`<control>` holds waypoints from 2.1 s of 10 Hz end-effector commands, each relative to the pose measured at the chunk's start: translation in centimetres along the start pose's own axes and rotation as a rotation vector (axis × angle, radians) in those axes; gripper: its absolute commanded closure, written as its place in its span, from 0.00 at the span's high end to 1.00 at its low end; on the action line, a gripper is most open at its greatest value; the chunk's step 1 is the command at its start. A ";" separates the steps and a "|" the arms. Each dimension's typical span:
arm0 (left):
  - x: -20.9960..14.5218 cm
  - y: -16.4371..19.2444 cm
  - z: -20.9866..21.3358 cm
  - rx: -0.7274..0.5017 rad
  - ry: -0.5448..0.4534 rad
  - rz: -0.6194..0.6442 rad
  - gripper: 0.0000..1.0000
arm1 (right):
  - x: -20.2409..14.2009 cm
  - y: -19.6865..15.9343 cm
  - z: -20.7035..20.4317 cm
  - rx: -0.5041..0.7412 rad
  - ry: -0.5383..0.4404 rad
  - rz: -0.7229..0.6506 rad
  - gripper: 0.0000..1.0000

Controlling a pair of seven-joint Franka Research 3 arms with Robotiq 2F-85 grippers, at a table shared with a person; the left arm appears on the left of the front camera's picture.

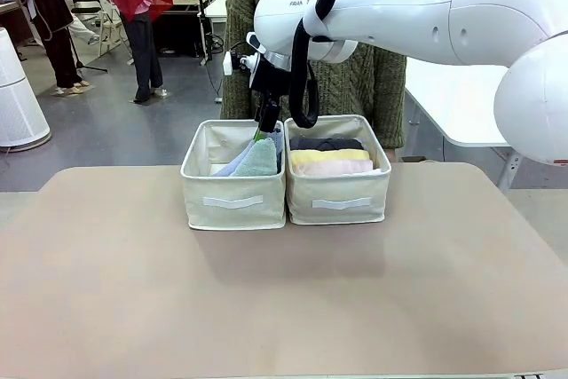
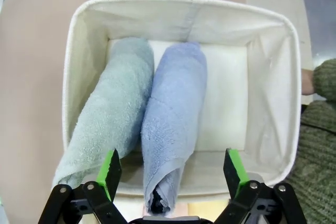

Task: Sort the towels based on their folding style.
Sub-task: Pick up another triangle-folded towel from the table and place it in the left Fabric basket.

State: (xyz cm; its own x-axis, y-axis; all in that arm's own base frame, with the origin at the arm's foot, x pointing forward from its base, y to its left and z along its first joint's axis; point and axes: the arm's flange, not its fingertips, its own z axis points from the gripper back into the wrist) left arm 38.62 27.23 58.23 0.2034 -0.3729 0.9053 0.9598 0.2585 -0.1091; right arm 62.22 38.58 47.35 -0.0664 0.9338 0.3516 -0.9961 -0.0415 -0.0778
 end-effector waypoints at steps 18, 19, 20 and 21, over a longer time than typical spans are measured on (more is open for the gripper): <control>-0.3 -0.4 -0.1 0.007 0.022 -0.010 1.00 | -15.1 20.6 22.1 -0.177 0.141 -0.437 1.00; -0.3 -0.4 -0.1 0.007 0.022 -0.010 1.00 | -15.1 20.6 22.1 -0.177 0.141 -0.437 1.00; -0.3 -0.4 -0.1 0.007 0.022 -0.010 1.00 | -15.1 20.6 22.1 -0.177 0.141 -0.437 1.00; -0.3 -0.4 -0.1 0.007 0.022 -0.010 1.00 | -15.1 20.6 22.1 -0.177 0.141 -0.437 1.00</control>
State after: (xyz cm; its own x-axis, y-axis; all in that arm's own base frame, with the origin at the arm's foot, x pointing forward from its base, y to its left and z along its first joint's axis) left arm 38.61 27.28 58.19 0.2046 -0.3729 0.9050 0.9594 0.2600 -0.1098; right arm 41.26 15.74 60.83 0.3615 0.8911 0.2743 -0.9075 0.4038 -0.1157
